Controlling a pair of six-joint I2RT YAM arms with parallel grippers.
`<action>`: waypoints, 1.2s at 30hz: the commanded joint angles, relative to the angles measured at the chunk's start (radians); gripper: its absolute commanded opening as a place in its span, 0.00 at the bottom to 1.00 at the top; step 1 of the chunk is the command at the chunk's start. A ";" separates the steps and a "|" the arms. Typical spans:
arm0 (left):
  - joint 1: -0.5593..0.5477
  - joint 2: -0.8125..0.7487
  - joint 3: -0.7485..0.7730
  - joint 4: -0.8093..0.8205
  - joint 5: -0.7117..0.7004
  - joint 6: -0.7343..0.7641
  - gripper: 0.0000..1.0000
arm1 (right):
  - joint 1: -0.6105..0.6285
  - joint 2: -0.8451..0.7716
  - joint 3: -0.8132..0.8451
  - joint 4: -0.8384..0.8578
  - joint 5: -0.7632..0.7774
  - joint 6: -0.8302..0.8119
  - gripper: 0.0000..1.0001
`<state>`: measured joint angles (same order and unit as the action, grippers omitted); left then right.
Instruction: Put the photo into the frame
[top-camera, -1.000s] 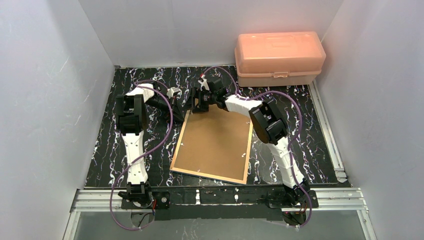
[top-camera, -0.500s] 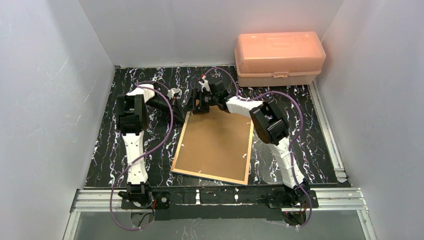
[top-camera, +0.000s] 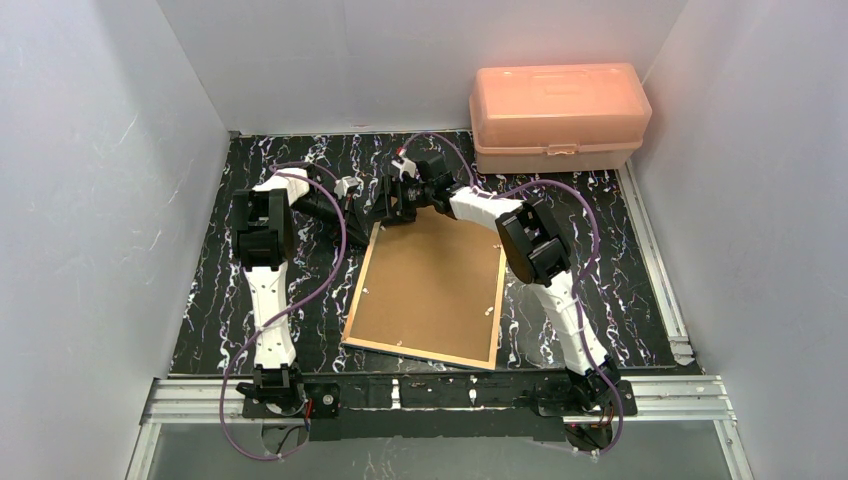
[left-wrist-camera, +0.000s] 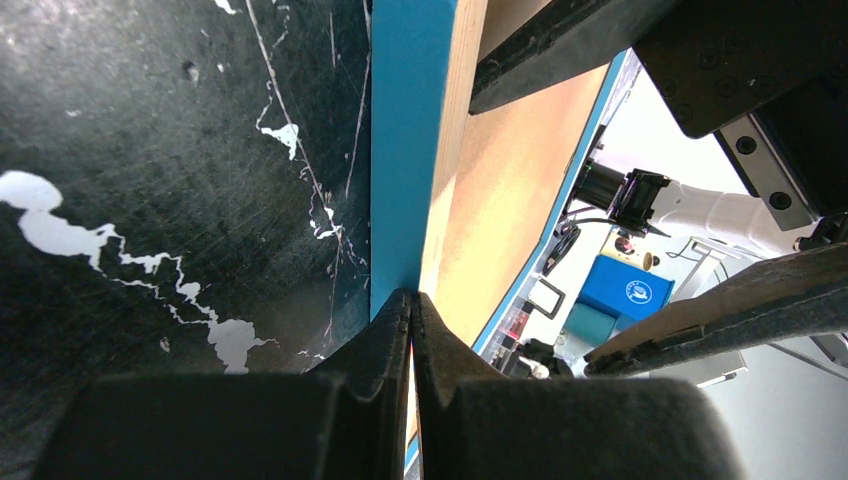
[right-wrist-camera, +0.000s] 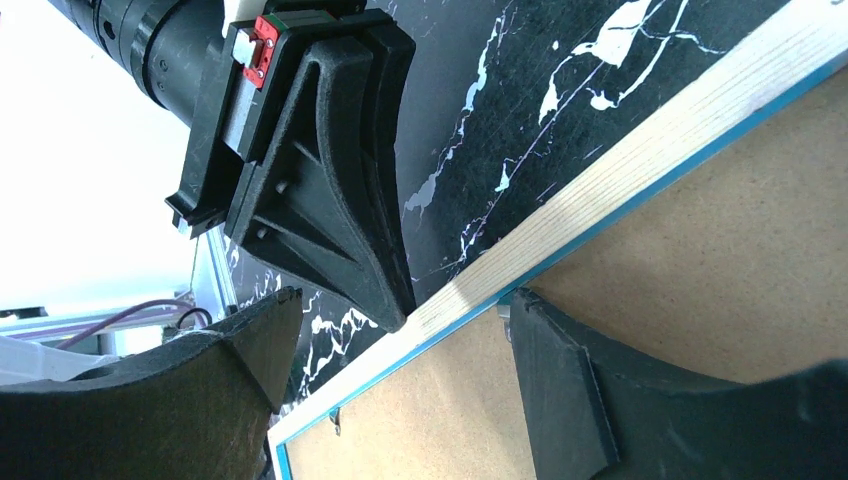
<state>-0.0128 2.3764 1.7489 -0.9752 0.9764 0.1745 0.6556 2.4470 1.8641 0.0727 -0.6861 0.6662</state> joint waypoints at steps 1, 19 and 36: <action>-0.031 -0.029 -0.003 0.012 -0.050 0.019 0.00 | 0.046 0.035 0.014 -0.043 -0.102 -0.025 0.83; -0.025 -0.067 -0.008 -0.001 -0.023 0.014 0.00 | 0.024 -0.042 0.019 -0.057 -0.056 -0.053 0.87; -0.022 -0.029 0.011 0.001 -0.051 -0.007 0.02 | -0.013 0.036 0.185 -0.387 -0.043 -0.301 0.87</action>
<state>-0.0223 2.3623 1.7489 -0.9821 0.9474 0.1669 0.6483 2.4504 2.0064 -0.2462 -0.7055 0.4156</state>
